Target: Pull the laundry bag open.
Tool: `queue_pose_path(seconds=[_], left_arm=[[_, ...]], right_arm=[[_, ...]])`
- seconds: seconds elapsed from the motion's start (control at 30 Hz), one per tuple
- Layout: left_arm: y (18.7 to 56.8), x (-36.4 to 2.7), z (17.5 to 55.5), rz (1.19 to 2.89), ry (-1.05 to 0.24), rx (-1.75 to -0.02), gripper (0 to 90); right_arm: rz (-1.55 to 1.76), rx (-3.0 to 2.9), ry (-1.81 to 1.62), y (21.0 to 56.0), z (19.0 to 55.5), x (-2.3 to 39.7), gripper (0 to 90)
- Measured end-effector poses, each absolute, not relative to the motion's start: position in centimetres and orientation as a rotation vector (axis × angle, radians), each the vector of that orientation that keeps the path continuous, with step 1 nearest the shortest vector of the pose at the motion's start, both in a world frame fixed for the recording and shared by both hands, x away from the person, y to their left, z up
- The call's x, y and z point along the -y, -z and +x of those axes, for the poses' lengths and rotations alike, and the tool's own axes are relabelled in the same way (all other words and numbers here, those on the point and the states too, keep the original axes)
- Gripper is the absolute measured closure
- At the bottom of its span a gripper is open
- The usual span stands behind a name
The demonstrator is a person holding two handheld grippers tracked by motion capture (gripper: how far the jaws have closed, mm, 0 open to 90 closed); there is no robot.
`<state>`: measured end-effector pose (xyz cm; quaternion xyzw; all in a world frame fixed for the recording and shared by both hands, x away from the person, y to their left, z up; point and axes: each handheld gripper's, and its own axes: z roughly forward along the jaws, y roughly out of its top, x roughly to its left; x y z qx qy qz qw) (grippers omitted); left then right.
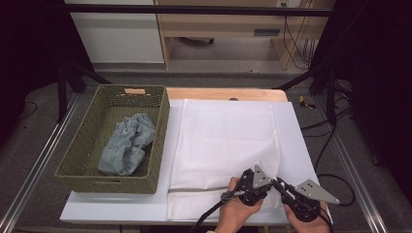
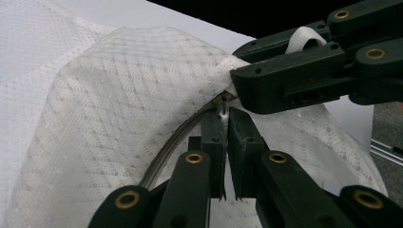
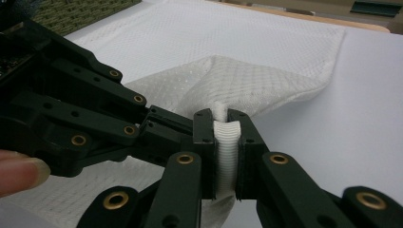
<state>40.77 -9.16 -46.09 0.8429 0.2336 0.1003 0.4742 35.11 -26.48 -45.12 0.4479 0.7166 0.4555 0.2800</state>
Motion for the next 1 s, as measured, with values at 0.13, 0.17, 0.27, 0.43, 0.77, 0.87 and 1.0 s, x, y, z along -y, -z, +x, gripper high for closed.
queue_pose_path(seconds=[0.13,0.17,0.27,0.43,0.77,0.87,1.0], left_arm=[[46.1,9.4,40.5,2.051,-0.262,-0.61,86.3],[46.1,9.4,40.4,2.048,-0.268,-0.61,86.3],[46.1,9.5,40.3,2.056,-0.28,-0.614,86.4],[46.3,9.6,40.2,2.048,-0.285,-0.638,86.4],[46.8,9.2,40.2,2.042,-0.292,-0.677,86.5],[47.0,9.0,40.1,2.044,-0.3,-0.696,86.5],[47.1,9.0,40.1,2.041,-0.283,-0.711,86.5]], right_arm=[[1.2,-1.923,-1.198,45.1,35.1,26.3,83.0],[1.199,-1.922,-1.195,45.0,35.1,26.3,83.1],[1.204,-1.919,-1.192,45.0,35.0,26.4,83.4],[1.21,-1.925,-1.176,45.0,35.1,26.4,83.8],[1.218,-1.925,-1.162,45.0,35.0,26.6,84.0],[1.213,-1.927,-1.149,45.0,35.0,26.5,84.0],[1.223,-1.927,-1.144,45.1,34.9,26.6,84.0]])
